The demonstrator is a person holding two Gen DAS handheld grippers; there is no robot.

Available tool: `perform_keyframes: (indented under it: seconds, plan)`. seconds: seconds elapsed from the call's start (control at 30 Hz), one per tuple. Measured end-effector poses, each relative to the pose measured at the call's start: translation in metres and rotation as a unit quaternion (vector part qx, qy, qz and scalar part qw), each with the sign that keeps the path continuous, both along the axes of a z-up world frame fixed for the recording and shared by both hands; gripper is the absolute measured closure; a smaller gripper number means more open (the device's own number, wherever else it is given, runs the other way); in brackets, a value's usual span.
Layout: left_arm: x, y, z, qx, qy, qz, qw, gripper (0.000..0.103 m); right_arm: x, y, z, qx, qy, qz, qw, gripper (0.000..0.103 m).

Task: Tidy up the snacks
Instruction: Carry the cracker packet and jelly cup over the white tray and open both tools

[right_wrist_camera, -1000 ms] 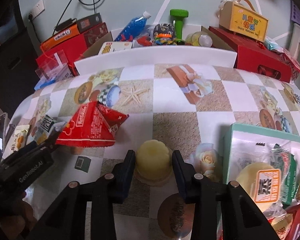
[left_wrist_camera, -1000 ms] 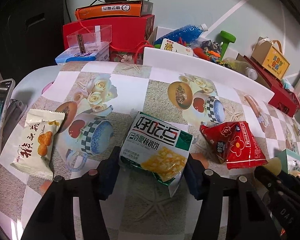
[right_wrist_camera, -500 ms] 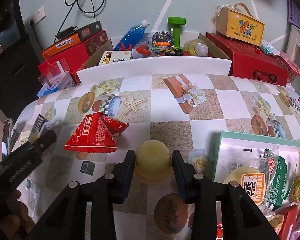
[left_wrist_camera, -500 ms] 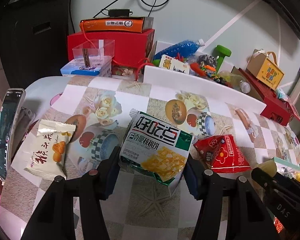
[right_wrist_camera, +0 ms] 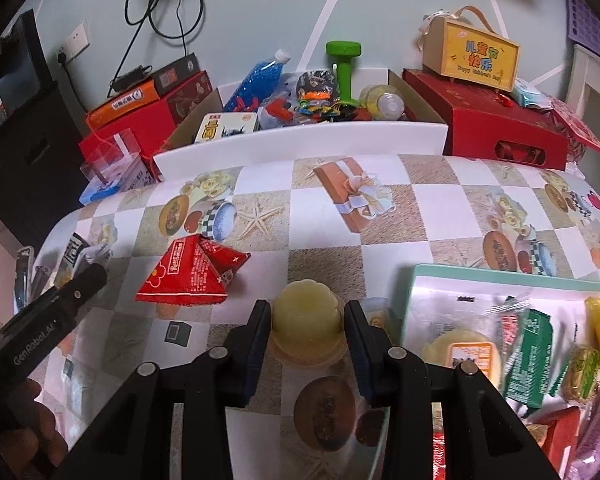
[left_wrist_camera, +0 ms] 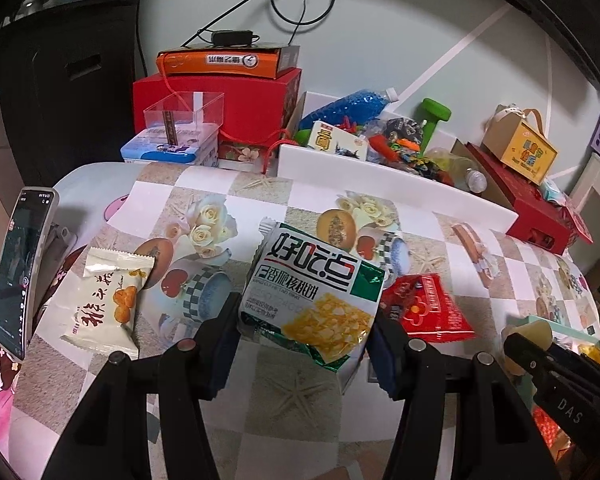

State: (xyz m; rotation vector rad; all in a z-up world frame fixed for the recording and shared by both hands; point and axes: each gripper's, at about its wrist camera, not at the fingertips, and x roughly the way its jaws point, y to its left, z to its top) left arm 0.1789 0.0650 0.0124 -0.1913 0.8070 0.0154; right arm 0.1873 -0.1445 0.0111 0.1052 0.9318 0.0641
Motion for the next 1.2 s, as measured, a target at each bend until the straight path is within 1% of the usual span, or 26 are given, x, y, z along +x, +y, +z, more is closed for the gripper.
perform_keyframes:
  seconds: [0.17,0.3,0.5,0.63,0.73,0.8,0.93,0.97,1.07,1.13,1.2]
  plan:
    - [-0.007,-0.013,0.016,-0.003,0.001,-0.007,1.0000,0.044,-0.008,-0.011,0.013,0.006,-0.009,-0.009,1.000,0.062]
    - [-0.016,-0.032,0.031,-0.008,-0.005,-0.024,0.9997,0.044,-0.018,-0.023,0.026,0.005,-0.014,-0.022,1.000,0.062]
    - [-0.030,-0.073,0.052,-0.018,-0.021,-0.066,0.9974,0.044,-0.038,-0.057,0.044,0.007,-0.027,-0.059,0.998,0.062]
    - [-0.040,-0.111,0.062,-0.022,-0.031,-0.108,0.9934,0.044,-0.053,-0.092,0.052,0.004,-0.030,-0.101,0.994,0.062]
    - [-0.048,-0.145,0.067,-0.019,-0.038,-0.154,0.9872,0.044,-0.063,-0.121,0.053,0.003,-0.026,-0.139,0.990,0.062]
    - [-0.053,-0.171,0.068,-0.013,-0.038,-0.186,0.9817,0.044,-0.072,-0.146,0.053,0.005,-0.022,-0.170,0.985,0.062]
    - [-0.061,-0.216,0.062,0.002,-0.029,-0.242,0.9699,0.044,-0.091,-0.195,0.050,0.009,-0.011,-0.237,0.971,0.062]
    - [-0.063,-0.229,0.059,0.007,-0.024,-0.258,0.9658,0.044,-0.094,-0.205,0.049,0.010,-0.007,-0.251,0.968,0.062]
    - [-0.068,-0.254,0.048,0.016,-0.011,-0.288,0.9574,0.044,-0.102,-0.225,0.044,0.018,0.004,-0.271,0.962,0.062]
    - [-0.071,-0.267,0.041,0.026,0.000,-0.300,0.9536,0.044,-0.101,-0.228,0.041,0.024,0.008,-0.270,0.963,0.062]
    - [-0.072,-0.277,0.034,0.036,0.007,-0.308,0.9507,0.044,-0.099,-0.227,0.037,0.028,0.013,-0.260,0.965,0.062]
